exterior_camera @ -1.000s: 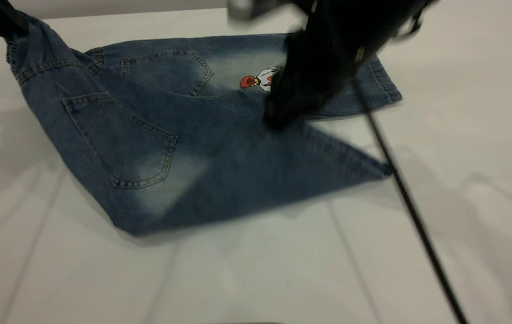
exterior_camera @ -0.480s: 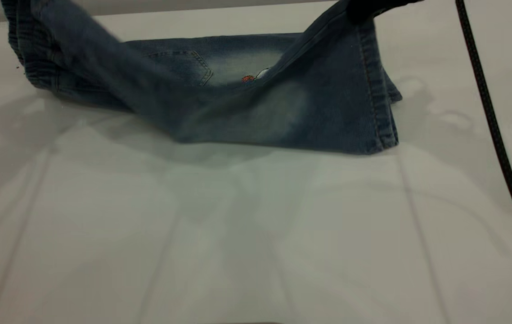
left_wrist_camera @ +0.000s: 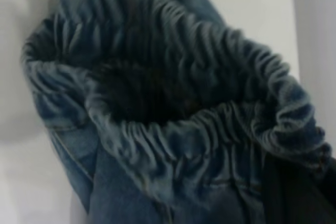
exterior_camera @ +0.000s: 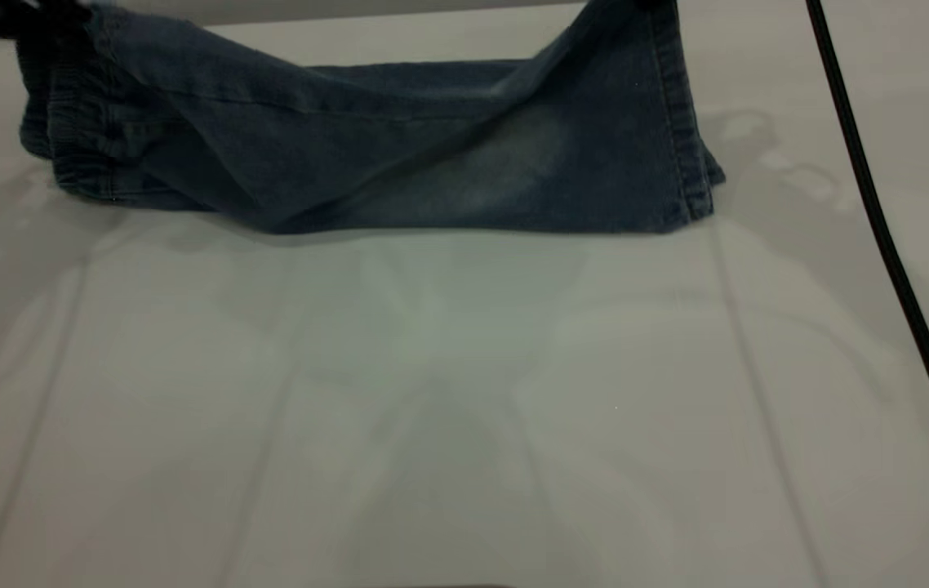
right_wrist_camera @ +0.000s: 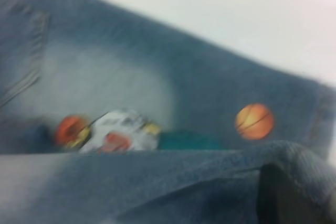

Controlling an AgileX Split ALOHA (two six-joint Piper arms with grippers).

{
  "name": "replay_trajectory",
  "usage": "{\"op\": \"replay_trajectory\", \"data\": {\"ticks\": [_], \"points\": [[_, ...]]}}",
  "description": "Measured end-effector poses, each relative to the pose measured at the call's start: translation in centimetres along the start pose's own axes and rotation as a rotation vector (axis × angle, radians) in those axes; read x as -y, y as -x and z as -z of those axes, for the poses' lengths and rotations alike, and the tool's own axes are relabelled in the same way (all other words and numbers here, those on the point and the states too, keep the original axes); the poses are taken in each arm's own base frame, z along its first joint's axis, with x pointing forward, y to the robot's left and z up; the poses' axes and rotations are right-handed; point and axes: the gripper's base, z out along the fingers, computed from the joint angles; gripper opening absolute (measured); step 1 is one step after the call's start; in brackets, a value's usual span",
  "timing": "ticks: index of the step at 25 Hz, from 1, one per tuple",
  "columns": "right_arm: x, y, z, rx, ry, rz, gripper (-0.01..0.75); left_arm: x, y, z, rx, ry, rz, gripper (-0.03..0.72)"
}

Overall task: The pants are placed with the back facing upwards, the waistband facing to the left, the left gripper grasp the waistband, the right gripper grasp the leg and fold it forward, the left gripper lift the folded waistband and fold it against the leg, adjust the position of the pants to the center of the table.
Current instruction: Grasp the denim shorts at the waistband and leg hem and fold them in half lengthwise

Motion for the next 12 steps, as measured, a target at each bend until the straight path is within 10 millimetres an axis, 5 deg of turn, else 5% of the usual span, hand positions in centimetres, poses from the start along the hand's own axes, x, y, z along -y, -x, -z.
{"op": "replay_trajectory", "data": {"ticks": [12], "points": [[4.6, -0.2, -3.3, 0.017, -0.076, -0.108, 0.026, 0.8, 0.9, -4.1, 0.021, -0.009, 0.071, 0.049]]}}
